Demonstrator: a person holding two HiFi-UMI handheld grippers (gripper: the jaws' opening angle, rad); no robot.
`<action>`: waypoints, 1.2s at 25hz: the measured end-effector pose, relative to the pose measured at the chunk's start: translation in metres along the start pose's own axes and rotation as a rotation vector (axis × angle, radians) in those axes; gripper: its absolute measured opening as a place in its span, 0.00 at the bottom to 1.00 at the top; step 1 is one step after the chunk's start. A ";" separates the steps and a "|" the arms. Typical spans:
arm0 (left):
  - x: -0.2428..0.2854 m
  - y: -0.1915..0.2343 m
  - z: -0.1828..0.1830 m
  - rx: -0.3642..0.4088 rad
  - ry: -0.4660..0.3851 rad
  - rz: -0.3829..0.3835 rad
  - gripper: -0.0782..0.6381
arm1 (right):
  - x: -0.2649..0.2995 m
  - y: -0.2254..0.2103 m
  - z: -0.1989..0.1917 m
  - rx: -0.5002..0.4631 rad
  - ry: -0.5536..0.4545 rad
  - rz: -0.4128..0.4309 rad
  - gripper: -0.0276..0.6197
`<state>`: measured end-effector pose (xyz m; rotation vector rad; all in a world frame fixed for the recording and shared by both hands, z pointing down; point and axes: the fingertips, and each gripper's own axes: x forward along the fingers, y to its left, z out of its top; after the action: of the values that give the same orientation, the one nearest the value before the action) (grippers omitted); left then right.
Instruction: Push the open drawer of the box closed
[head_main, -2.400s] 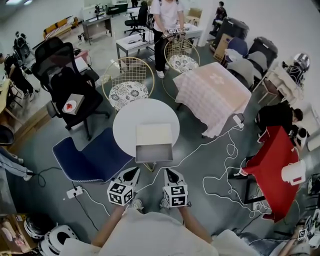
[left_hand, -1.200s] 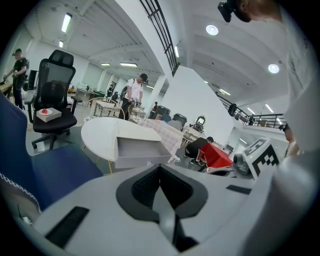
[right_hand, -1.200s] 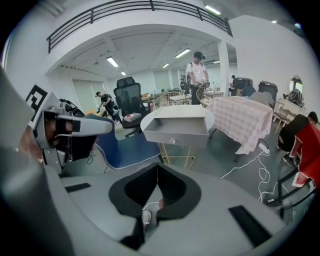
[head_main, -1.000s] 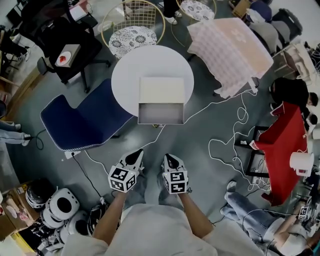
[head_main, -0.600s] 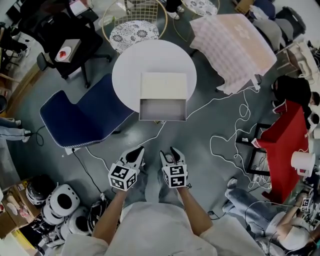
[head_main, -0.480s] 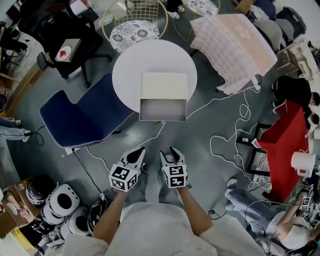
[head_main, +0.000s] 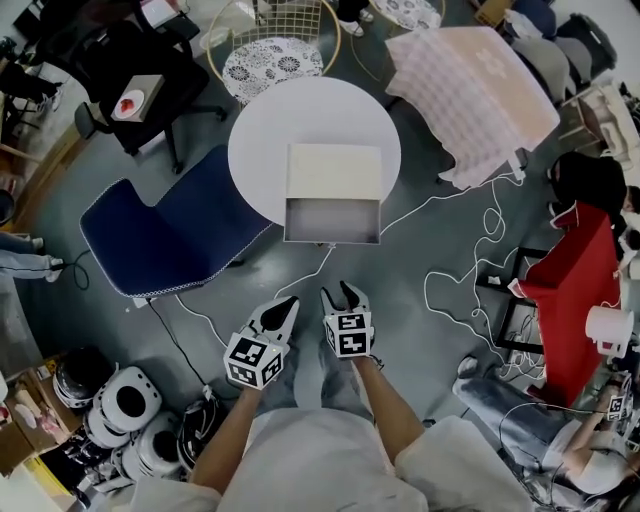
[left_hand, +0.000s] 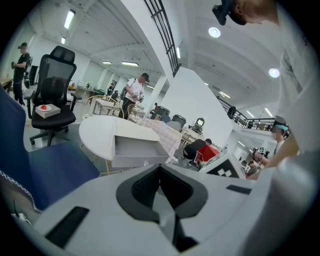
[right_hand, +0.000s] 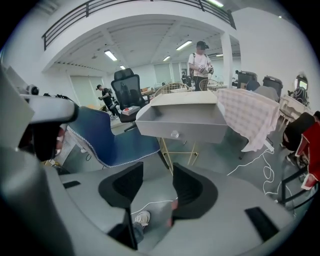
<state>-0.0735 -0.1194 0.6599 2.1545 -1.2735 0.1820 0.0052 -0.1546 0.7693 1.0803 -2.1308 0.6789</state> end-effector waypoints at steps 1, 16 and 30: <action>0.000 -0.001 0.001 -0.001 -0.004 0.000 0.13 | 0.006 -0.003 0.003 0.001 0.001 -0.004 0.35; -0.005 0.012 0.000 -0.009 0.019 -0.003 0.13 | 0.071 -0.033 0.046 0.010 0.016 -0.066 0.34; 0.009 0.013 -0.006 -0.008 0.041 -0.018 0.13 | 0.074 -0.037 0.055 -0.019 0.013 -0.114 0.16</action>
<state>-0.0784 -0.1264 0.6740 2.1444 -1.2295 0.2121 -0.0142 -0.2486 0.7935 1.1740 -2.0432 0.6089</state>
